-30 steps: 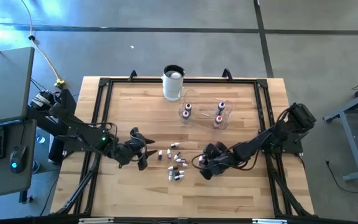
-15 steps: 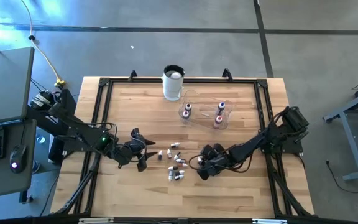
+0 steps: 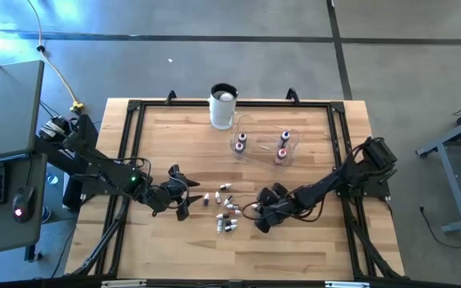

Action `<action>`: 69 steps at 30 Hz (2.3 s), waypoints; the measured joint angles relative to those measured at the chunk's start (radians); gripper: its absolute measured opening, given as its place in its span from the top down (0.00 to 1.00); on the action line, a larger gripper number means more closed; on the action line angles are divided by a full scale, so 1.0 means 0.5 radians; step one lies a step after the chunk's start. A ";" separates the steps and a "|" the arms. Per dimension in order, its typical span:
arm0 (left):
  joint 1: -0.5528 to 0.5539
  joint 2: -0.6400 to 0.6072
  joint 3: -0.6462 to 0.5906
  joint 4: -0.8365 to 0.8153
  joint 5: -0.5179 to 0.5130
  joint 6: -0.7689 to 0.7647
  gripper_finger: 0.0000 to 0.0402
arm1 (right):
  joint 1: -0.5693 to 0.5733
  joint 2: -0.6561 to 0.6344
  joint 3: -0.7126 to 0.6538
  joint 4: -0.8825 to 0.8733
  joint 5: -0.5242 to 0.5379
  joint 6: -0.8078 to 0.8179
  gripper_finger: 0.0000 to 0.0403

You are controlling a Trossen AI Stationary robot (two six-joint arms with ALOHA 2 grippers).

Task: Pick & Place food coloring
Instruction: Put the small green food coloring bottle into the transparent container, then put the small purple food coloring bottle into the transparent container

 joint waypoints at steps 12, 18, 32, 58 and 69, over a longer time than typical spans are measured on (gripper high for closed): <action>0.000 0.000 0.000 0.001 0.000 0.000 0.49 | -0.281 -0.315 -0.007 0.301 0.140 -0.626 0.82; 0.000 0.000 0.000 0.001 -0.004 0.000 0.49 | -0.648 -0.633 -0.001 0.169 0.446 -1.063 0.82; 0.000 0.001 0.000 -0.004 -0.014 0.016 0.49 | -1.256 -0.619 -0.001 -0.220 0.051 -1.438 0.80; -0.001 0.002 0.000 -0.015 0.057 -0.082 0.49 | -0.722 -0.704 0.314 -0.173 0.045 -1.676 0.61; -0.001 0.322 -0.029 0.005 0.036 -0.757 0.49 | -0.178 -0.372 0.336 -0.219 0.050 -1.311 0.61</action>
